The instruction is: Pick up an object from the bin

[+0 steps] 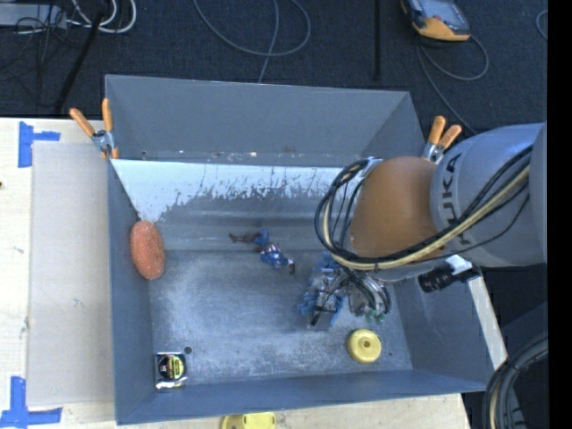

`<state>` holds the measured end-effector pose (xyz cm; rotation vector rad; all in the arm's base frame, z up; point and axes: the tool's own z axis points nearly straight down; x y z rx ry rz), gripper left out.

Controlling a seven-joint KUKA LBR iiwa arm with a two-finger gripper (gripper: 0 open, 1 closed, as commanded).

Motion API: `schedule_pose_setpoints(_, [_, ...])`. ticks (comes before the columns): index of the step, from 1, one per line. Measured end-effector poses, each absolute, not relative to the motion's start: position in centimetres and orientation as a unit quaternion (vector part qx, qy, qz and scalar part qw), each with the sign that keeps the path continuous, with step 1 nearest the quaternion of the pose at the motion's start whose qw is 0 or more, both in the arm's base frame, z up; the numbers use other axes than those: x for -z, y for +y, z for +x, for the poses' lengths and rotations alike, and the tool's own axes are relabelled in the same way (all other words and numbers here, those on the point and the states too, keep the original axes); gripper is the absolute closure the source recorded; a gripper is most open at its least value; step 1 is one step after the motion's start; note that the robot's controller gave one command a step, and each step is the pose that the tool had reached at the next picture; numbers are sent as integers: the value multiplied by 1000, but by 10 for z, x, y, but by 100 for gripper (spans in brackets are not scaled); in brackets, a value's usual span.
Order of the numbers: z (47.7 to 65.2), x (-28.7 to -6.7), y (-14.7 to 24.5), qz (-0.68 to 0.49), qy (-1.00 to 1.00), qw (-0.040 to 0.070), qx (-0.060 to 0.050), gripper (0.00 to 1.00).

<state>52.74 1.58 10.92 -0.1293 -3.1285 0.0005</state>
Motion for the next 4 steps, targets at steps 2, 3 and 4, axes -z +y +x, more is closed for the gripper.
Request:
schedule_pose_setpoints(2, [557, -146, 3, -24, -1000, 6, 0, 100])
schedule_pose_setpoints(3, [567, -136, -4, -35, -999, -7, 0, 100])
schedule_pose_setpoints(4, [561, -144, 0, -35, -999, 8, 0, 100])
